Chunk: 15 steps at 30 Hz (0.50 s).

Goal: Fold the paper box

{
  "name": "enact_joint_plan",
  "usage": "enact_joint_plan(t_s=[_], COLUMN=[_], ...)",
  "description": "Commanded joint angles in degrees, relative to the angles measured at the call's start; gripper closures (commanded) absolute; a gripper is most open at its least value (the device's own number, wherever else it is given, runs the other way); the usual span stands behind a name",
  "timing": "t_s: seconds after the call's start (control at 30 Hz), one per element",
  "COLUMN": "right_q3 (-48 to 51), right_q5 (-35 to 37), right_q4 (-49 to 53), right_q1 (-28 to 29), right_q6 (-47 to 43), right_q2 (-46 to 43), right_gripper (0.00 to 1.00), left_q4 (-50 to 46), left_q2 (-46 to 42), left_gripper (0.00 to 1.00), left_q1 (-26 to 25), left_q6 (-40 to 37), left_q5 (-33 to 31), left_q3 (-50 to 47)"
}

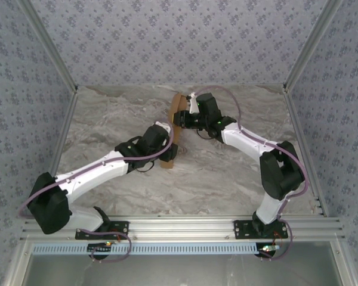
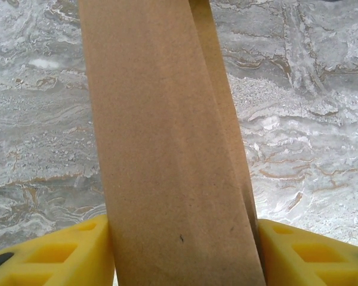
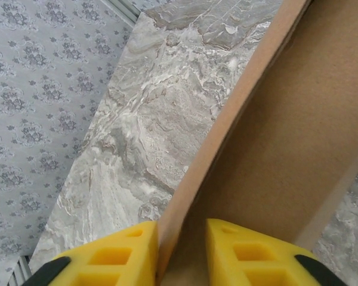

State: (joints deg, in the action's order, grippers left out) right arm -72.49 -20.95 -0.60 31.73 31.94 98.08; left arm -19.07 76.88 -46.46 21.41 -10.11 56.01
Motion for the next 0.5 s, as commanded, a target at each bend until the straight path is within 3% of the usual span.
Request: enact_joint_plan(t_s=[0.0,0.2,0.47], right_q3=[-0.9,-1.1,0.0], right_q5=[1.3,2.0,4.5], right_q4=[5.8,9.1,13.1], right_q1=[-1.2,-3.7,-9.1], right_q6=[-2.7,-7.8,-14.0], right_q2=[-3.4,-7.1,-10.5], right_gripper=[0.65,0.55,0.51], left_q4=[-0.8,0.9,1.0], left_q2=[-1.2,-2.7,-3.4], left_gripper=[0.46,0.53,0.57], left_q1=[2.6,4.8,6.3], left_q6=[-1.8,-6.4,-15.3], left_q5=[1.8,5.7,9.5], left_q3=[-2.2,-3.2,-2.3])
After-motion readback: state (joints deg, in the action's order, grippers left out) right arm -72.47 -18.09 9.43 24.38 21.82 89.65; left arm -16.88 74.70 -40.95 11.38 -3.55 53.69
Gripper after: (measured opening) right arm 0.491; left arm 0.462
